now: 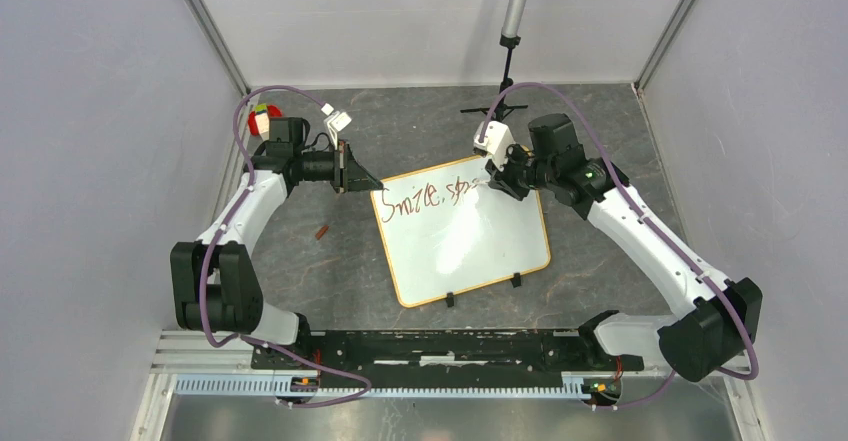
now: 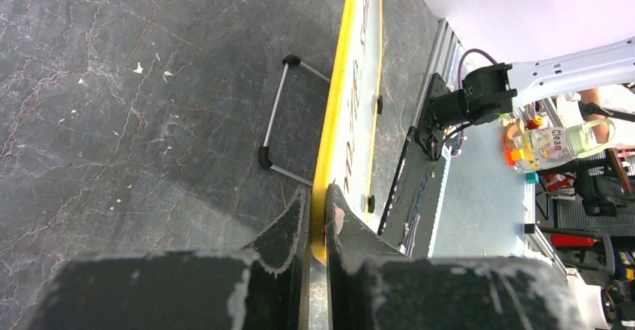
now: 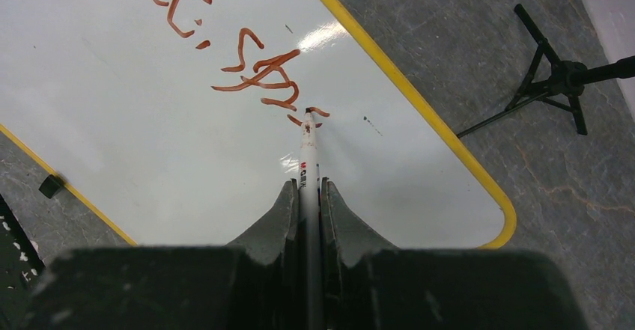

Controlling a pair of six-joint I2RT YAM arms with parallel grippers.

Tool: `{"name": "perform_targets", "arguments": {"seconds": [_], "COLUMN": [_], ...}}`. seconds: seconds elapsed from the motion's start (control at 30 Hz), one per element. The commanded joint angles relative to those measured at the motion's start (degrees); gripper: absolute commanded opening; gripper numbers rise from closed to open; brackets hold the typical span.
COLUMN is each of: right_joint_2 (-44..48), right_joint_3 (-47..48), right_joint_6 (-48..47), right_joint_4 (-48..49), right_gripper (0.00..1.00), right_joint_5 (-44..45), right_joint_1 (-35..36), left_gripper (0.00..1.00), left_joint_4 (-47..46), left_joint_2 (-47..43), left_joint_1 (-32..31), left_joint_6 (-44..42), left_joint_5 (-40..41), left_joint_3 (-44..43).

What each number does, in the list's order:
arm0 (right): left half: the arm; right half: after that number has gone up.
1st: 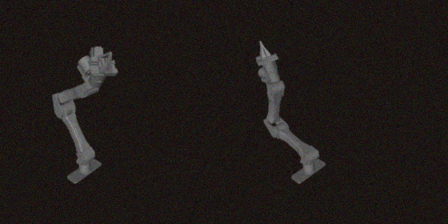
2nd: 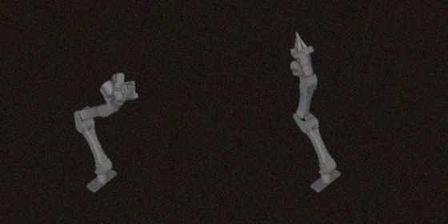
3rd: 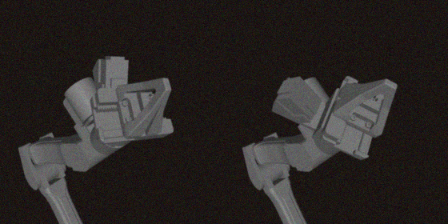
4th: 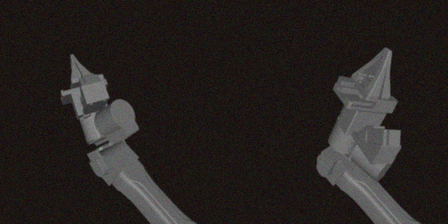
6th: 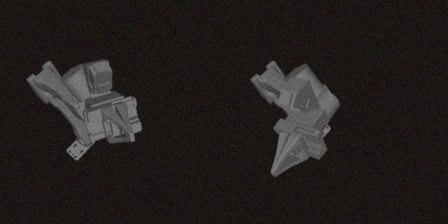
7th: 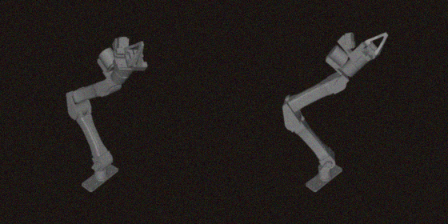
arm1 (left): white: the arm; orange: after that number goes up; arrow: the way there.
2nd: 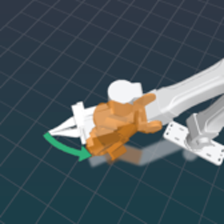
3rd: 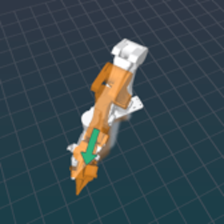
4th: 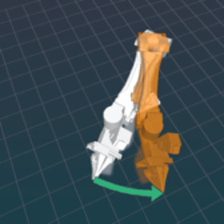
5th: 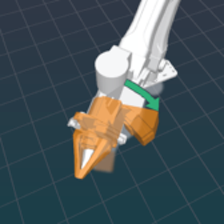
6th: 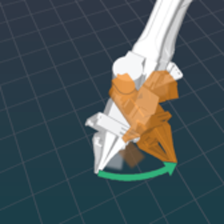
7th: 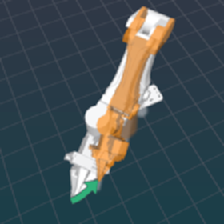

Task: Write a sentence on the whiteboard

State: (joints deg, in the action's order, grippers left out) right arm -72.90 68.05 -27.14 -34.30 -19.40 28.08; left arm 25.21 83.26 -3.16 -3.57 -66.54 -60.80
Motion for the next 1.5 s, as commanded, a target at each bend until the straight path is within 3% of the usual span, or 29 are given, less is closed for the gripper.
{"name": "perform_targets", "arguments": {"seconds": [0.0, 0.33, 0.7, 1.47], "right_joint_2": [1.0, 3.9, 4.1, 1.8], "right_joint_3": [-1.8, -4.7, 0.5, 1.5], "right_joint_6": [0.2, -0.5, -0.7, 0.7], "right_joint_4": [0.9, 0.1, -1.3, 1.3], "right_gripper": [0.0, 0.0, 0.0, 0.0], "right_joint_5": [-0.9, 1.7, 2.0, 3.6], "right_joint_1": [0.3, 0.3, -0.8, -1.6], "left_gripper": [0.02, 0.03, 0.02, 0.03], "left_joint_4": [0.2, 0.3, 0.3, 0.3], "left_joint_2": [0.5, 0.3, 0.2, 0.7], "left_joint_1": [-1.4, -1.4, -1.4, -1.4], "left_joint_6": [0.3, 0.4, 0.5, 0.3], "left_joint_5": [1.7, 1.7, 1.7, 1.6], "left_joint_3": [-1.0, -1.0, -1.1, -1.3]}}
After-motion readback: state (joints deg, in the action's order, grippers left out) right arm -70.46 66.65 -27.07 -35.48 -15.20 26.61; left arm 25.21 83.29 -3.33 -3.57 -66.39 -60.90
